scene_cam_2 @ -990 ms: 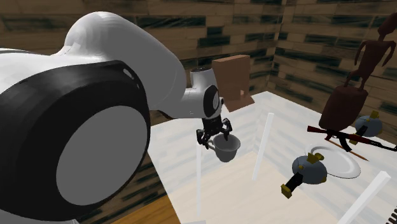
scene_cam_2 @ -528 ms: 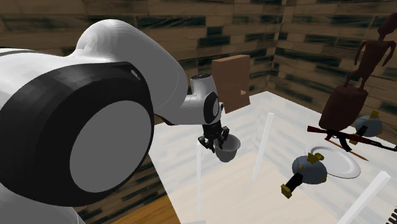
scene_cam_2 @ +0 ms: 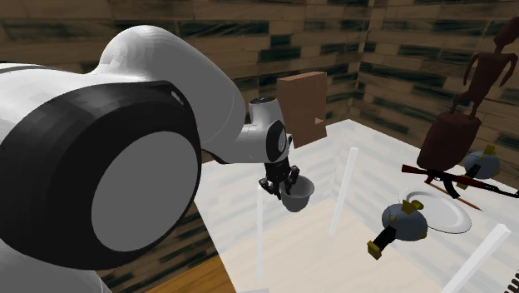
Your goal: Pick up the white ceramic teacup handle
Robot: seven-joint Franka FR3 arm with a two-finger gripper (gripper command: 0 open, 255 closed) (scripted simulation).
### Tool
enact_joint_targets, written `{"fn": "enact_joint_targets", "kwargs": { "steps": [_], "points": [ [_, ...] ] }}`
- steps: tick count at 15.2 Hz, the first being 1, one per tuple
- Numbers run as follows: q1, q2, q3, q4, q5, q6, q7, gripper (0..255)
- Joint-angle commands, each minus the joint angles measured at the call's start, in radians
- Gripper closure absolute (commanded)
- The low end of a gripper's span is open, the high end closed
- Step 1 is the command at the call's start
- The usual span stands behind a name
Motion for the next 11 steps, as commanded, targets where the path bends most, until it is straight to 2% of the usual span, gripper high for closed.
{"fn": "enact_joint_targets", "kwargs": {
  "steps": [1, 11],
  "points": [
    [0.000, -0.008, 0.000, 0.005, -0.001, -0.014, -0.001, 255],
    [0.005, -0.076, 0.010, 0.077, -0.003, -0.152, -0.015, 255]
  ]
}}
